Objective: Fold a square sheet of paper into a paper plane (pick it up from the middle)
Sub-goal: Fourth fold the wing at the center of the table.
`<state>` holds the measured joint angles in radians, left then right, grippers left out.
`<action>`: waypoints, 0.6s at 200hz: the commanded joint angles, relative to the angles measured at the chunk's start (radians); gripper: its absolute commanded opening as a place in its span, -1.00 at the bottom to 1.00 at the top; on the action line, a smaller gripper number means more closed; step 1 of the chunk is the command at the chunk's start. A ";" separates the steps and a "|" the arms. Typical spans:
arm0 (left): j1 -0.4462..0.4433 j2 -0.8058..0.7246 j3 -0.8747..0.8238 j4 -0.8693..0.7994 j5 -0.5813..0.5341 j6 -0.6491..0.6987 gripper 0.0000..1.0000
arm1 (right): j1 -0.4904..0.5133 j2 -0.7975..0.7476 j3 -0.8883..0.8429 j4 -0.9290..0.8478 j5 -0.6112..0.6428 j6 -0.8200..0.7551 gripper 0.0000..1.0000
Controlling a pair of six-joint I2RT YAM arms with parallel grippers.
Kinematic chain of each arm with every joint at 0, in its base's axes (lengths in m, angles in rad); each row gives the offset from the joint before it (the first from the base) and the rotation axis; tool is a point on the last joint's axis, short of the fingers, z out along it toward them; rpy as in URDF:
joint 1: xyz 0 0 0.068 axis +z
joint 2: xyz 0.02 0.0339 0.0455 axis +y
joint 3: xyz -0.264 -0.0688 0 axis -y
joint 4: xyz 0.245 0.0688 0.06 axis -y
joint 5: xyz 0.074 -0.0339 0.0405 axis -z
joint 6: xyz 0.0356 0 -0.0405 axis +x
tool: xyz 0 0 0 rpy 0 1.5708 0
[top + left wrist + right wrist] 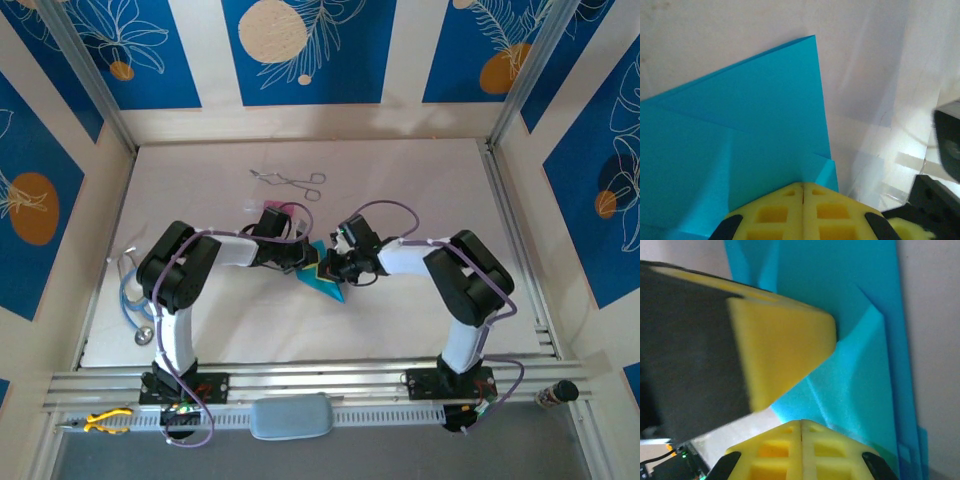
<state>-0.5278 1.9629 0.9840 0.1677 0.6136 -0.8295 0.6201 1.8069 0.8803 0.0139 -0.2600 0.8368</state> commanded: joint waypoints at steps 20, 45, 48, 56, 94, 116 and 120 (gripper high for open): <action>0.014 0.022 -0.029 -0.046 -0.034 0.000 -0.90 | 0.006 0.052 -0.040 -0.008 0.026 0.028 -0.98; 0.015 0.020 -0.033 -0.046 -0.041 -0.002 -0.91 | 0.006 -0.014 -0.122 0.011 -0.004 0.023 -0.98; 0.015 0.021 -0.033 -0.046 -0.041 -0.002 -0.91 | 0.004 -0.023 -0.131 0.016 -0.010 0.024 -0.98; 0.018 0.023 -0.033 -0.046 -0.043 -0.002 -0.92 | 0.001 -0.044 -0.153 0.028 -0.032 0.022 -0.98; 0.021 0.025 -0.030 -0.049 -0.048 -0.002 -0.92 | -0.006 -0.126 -0.255 0.038 -0.044 0.018 -0.98; 0.021 0.024 -0.020 -0.045 -0.046 -0.008 -0.93 | -0.019 -0.161 -0.319 0.064 -0.060 0.022 -0.98; 0.022 0.022 -0.019 -0.045 -0.047 -0.009 -0.92 | -0.020 -0.166 -0.331 0.066 -0.062 0.024 -0.98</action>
<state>-0.5240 1.9629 0.9794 0.1719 0.6220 -0.8360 0.6071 1.6676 0.6350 0.1532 -0.2802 0.8513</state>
